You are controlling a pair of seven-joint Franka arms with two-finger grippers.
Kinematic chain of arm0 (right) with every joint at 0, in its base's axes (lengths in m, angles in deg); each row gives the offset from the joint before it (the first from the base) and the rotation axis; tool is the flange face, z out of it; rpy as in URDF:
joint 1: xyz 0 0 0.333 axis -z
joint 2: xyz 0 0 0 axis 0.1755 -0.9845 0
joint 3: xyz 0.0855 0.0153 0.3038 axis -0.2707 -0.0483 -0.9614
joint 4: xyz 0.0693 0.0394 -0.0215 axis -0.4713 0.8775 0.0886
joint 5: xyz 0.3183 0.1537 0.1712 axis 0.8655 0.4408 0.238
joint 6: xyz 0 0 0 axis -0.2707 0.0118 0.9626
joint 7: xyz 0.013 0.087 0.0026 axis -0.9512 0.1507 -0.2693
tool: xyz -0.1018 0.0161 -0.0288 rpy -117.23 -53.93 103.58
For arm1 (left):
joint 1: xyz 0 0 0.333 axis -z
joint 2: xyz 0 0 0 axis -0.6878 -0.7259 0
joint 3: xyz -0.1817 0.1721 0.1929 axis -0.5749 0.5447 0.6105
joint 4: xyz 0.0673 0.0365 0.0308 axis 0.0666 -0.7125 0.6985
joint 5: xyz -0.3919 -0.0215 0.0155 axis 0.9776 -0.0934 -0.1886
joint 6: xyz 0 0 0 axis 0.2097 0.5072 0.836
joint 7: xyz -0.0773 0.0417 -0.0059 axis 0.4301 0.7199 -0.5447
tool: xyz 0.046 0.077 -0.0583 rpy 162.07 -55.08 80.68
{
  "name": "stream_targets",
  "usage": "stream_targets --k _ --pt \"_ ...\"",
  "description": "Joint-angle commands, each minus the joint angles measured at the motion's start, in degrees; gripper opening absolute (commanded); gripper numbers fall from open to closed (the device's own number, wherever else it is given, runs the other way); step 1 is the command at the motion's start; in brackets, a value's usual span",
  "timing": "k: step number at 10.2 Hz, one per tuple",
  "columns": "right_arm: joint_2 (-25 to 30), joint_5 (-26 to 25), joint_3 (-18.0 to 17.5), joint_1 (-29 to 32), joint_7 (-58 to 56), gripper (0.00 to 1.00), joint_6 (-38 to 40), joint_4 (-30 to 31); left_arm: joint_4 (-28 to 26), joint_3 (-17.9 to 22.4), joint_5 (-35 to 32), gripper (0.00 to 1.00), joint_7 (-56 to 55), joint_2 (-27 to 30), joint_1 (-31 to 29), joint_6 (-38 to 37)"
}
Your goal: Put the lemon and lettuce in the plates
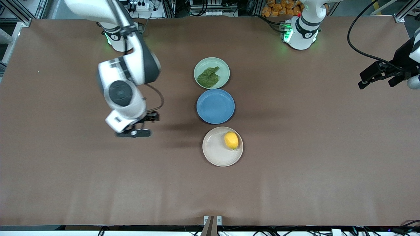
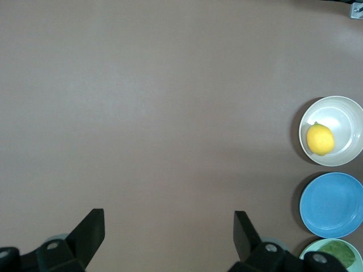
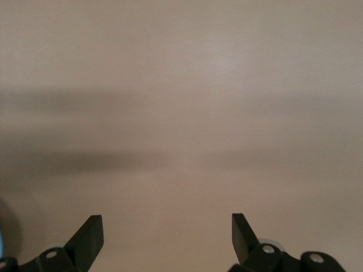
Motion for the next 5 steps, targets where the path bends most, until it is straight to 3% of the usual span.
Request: stream_targets --k 1,5 --pt "0.1 0.47 -0.63 4.16 -5.29 1.0 6.02 -6.39 0.41 -0.39 0.34 1.0 1.15 0.26 -0.25 -1.14" --pt "0.37 0.39 -0.45 10.05 -7.94 1.0 9.46 -9.65 0.41 -0.04 0.34 1.0 3.35 0.26 -0.16 -1.76"
